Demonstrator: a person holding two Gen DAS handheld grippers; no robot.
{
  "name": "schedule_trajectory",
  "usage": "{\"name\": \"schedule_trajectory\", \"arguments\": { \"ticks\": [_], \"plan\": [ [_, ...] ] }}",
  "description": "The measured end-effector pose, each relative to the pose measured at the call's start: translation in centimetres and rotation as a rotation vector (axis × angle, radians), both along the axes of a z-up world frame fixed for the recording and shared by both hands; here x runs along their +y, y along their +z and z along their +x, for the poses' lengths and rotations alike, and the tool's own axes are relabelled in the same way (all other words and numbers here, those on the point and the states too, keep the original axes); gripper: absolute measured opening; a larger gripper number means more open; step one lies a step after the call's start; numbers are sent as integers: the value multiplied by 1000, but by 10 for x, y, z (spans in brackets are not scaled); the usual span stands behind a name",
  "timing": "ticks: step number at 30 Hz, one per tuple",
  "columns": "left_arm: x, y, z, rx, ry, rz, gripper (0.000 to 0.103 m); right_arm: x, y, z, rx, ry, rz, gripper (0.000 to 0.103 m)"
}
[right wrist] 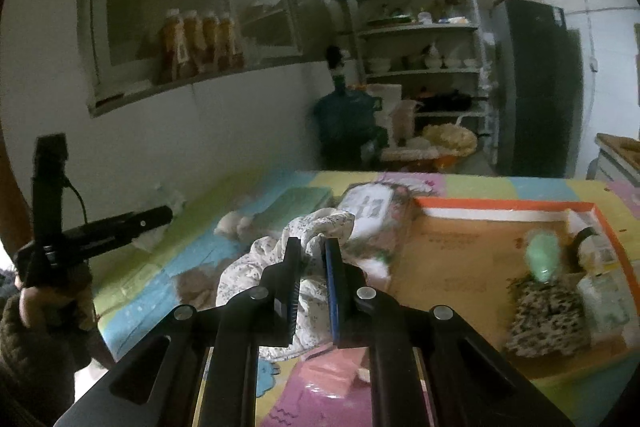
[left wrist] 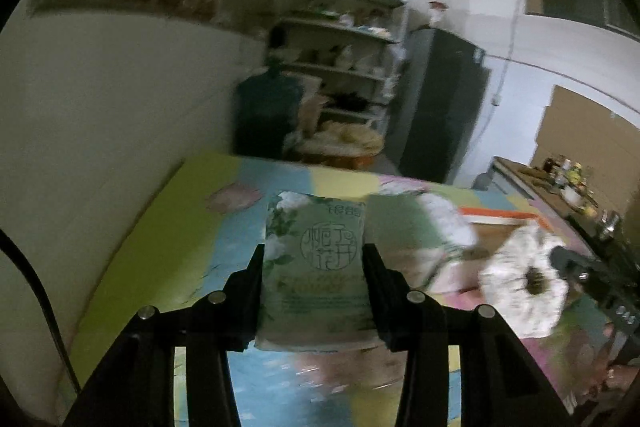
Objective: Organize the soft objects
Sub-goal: 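Lift and carry the tissue pack and cloth bundle over the tray with both tools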
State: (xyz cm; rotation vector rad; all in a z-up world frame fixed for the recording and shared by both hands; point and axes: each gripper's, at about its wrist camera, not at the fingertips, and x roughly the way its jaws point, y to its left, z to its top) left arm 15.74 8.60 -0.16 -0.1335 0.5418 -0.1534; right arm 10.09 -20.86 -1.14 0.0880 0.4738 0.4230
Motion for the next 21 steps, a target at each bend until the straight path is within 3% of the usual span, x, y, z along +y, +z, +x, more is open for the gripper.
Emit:
{"name": "schedule_trajectory", "arguments": {
  "ticks": [11,21],
  "plan": [
    [-97,23,23,-19,-190,-15,46,-50,15,-8,-47,-113,3,12],
    [-160,27,42,-10,-287,-21,46,-99,19,-4,-51,-202,34,12]
  ]
}}
